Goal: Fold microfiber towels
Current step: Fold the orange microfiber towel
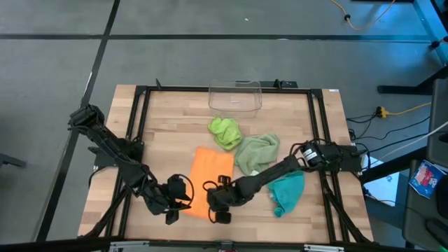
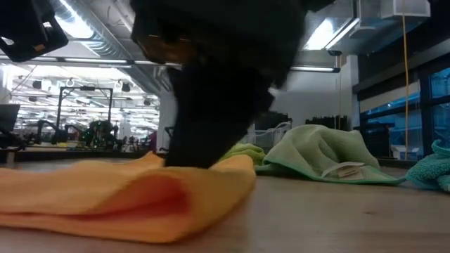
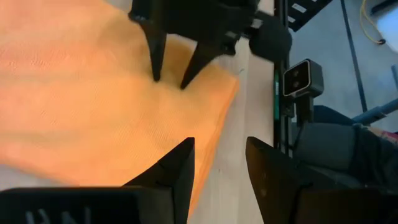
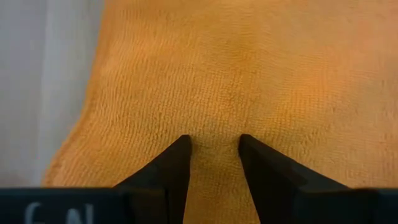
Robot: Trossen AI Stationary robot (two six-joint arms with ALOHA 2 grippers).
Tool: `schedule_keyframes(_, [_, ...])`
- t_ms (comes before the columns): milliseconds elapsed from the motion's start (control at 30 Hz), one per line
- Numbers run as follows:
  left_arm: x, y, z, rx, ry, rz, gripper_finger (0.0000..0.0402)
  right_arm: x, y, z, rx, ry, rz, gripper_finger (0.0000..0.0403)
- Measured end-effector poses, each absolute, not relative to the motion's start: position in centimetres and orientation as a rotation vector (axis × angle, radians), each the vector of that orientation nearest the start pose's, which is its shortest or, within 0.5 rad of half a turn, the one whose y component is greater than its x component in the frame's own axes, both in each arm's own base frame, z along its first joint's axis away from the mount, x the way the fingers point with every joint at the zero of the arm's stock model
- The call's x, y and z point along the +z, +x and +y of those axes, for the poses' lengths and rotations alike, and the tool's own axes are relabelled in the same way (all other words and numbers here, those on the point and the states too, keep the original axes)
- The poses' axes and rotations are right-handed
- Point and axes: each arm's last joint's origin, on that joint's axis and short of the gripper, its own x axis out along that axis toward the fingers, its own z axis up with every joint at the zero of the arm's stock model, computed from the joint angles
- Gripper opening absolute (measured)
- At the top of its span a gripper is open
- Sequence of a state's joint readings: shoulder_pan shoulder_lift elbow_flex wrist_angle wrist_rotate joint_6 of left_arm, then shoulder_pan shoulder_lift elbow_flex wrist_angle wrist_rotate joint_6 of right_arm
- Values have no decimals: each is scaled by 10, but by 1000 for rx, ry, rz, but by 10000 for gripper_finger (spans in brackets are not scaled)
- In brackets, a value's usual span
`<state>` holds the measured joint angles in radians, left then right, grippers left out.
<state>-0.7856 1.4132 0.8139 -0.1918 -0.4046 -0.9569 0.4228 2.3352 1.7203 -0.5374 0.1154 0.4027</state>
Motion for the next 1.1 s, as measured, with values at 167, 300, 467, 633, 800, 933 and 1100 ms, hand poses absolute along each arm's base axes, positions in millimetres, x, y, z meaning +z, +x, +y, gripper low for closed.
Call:
schedule_keyframes(167, [208, 207, -191, -19, -465, 753, 137, 113, 434, 186, 155, -118, 1193, 147])
schedule_keyframes(300, [208, 207, -191, -18, -465, 753, 137, 113, 434, 181, 235, -206, 1214, 147])
schedule_keyframes(467, [208, 206, -191, -18, -464, 754, 137, 123, 422, 172, 222, -237, 1317, 147])
schedule_keyframes(633, [208, 207, -191, -17, -464, 754, 137, 145, 412, 173, 169, -199, 1324, 147])
schedule_keyframes(800, [208, 206, -190, -13, -461, 755, 137, 192, 399, 190, 126, -94, 1208, 147])
schedule_keyframes(933, [208, 206, -190, -21, -437, 755, 137, 200, 384, 213, 84, -160, 1146, 147])
schedule_keyframes(1100, [208, 206, -190, -30, -411, 753, 137, 195, 366, 241, 20, -180, 1100, 147])
